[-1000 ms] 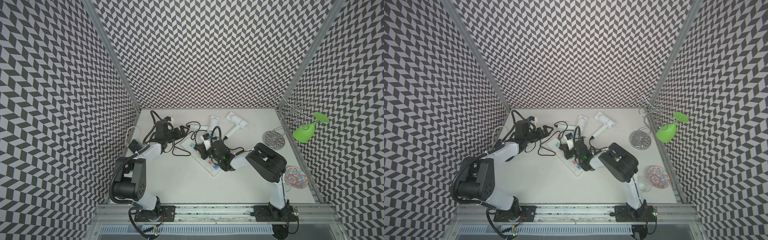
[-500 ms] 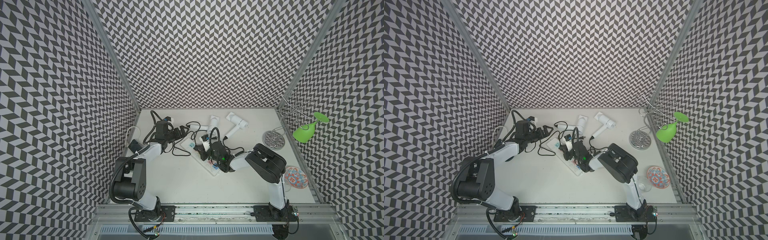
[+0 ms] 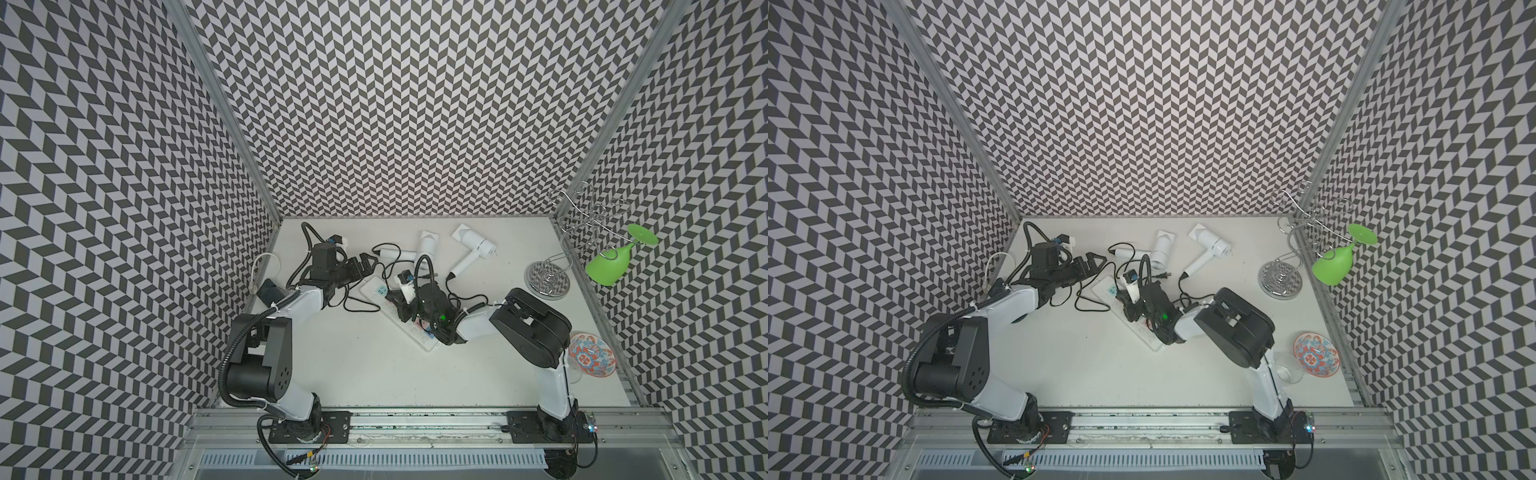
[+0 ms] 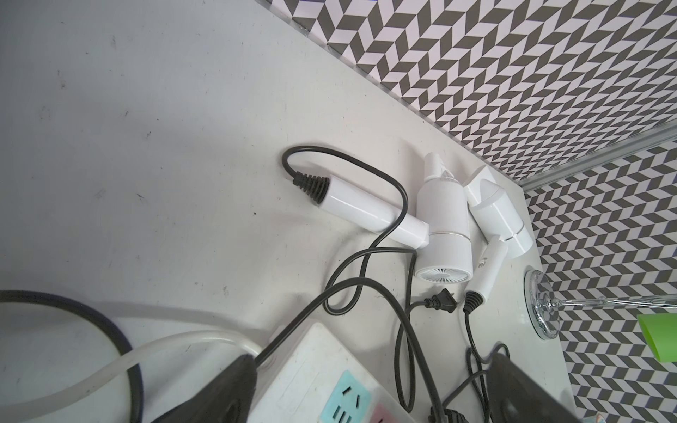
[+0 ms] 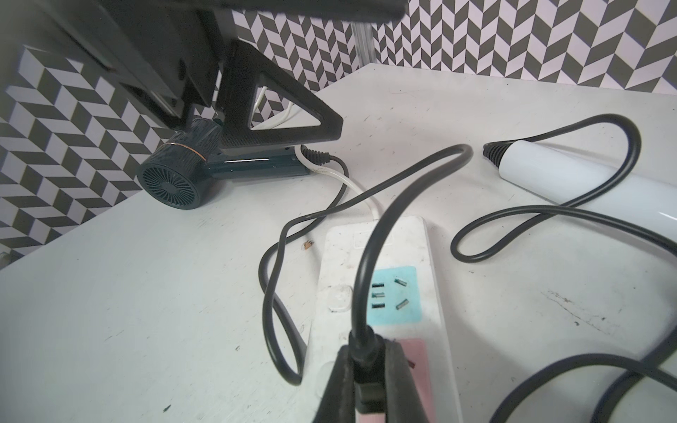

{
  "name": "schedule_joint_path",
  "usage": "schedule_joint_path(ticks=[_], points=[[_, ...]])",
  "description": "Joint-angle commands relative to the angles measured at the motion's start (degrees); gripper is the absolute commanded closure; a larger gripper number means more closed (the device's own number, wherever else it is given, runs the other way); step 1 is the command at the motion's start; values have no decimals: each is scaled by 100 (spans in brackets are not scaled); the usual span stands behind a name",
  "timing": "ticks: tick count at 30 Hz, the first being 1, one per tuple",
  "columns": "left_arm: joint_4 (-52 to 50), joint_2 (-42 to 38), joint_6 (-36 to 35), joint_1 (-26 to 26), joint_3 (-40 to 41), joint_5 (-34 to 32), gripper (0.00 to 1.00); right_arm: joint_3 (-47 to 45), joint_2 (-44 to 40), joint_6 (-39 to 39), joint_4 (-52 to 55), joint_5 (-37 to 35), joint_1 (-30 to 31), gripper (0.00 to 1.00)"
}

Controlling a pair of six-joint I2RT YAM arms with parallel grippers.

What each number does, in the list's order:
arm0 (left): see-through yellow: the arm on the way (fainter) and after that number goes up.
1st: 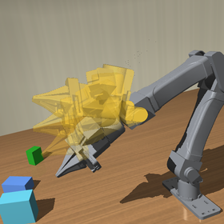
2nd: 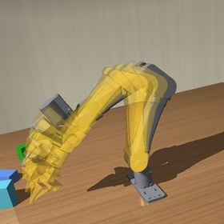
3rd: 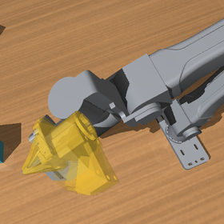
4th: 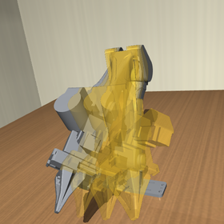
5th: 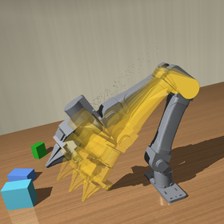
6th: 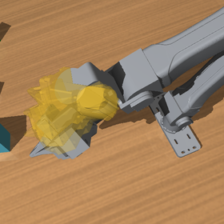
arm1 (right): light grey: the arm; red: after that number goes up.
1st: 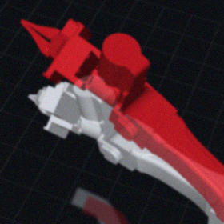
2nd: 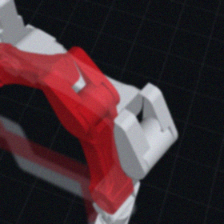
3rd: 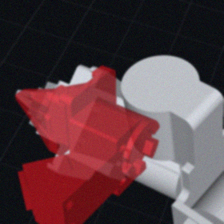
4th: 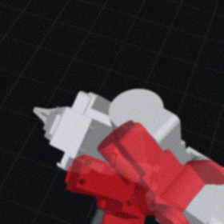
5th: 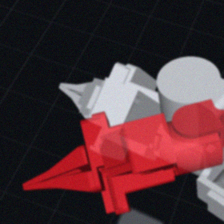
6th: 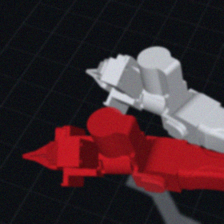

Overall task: Charge the blow dryers
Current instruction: Insert the plug into the socket.

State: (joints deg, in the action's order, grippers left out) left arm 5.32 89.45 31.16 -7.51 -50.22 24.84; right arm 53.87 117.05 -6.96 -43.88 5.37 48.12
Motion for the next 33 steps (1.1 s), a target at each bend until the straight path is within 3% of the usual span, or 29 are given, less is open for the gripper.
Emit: schedule_joint_path(ticks=[1, 20, 26, 33], points=[[109, -217, -22, -33, 96, -85, 1, -177, 389, 53, 1101, 101, 154, 100], [193, -294, 48, -37, 219, -146, 1, -122, 464, 213, 1725, -193, 239, 100], [311, -655, 246, -37, 392, -193, 1, -40, 164, 49, 1776, -208, 240, 100], [351, -1334, 534, -106, 641, -260, 1, 318, -220, 32, 2105, -318, 242, 74]])
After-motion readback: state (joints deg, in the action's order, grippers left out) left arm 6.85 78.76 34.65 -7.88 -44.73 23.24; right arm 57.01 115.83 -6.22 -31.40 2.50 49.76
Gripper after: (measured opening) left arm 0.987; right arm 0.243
